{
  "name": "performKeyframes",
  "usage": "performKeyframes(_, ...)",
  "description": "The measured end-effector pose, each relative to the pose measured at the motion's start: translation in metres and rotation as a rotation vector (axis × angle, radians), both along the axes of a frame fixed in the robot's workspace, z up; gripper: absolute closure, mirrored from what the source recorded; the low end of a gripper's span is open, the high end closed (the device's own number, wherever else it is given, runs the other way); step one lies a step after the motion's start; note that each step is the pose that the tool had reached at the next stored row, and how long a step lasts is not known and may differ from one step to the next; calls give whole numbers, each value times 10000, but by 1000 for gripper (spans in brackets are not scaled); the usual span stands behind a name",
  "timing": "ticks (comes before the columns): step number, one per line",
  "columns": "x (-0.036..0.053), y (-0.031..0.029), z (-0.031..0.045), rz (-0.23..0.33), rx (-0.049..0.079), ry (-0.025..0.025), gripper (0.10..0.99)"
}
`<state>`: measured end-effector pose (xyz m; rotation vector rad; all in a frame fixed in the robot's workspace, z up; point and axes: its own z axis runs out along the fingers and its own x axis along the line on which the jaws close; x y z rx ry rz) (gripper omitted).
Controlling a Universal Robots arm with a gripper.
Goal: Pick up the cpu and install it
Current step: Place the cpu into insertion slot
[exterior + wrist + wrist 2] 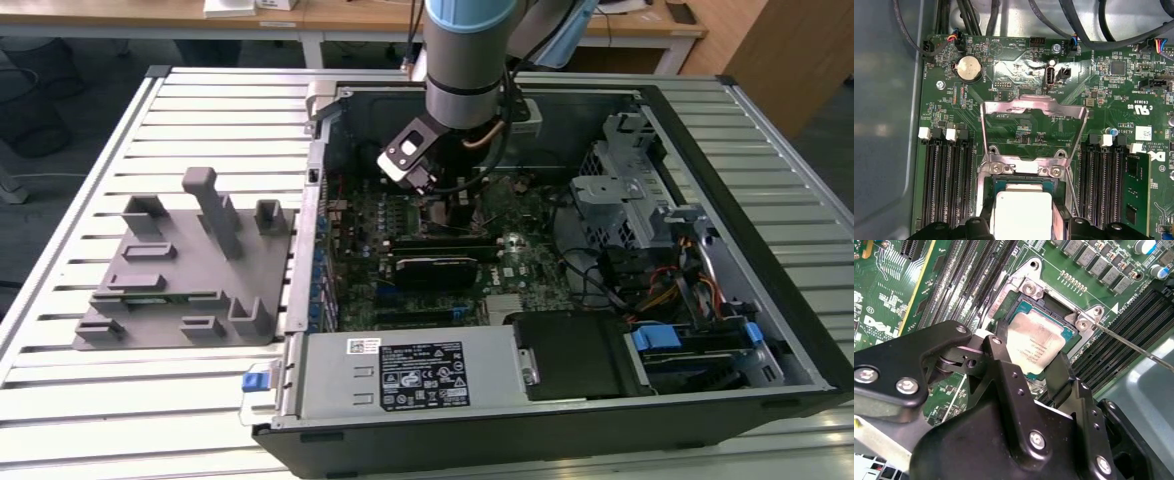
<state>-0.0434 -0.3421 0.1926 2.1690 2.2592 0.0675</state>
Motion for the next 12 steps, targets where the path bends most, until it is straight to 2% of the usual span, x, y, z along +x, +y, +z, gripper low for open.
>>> performKeyframes(10, 0, 0, -2, 1, 2, -2, 537)
performKeyframes(11, 0, 0, -2, 0, 2, -1, 475)
performKeyframes(12, 0, 0, -2, 1, 2, -1, 475)
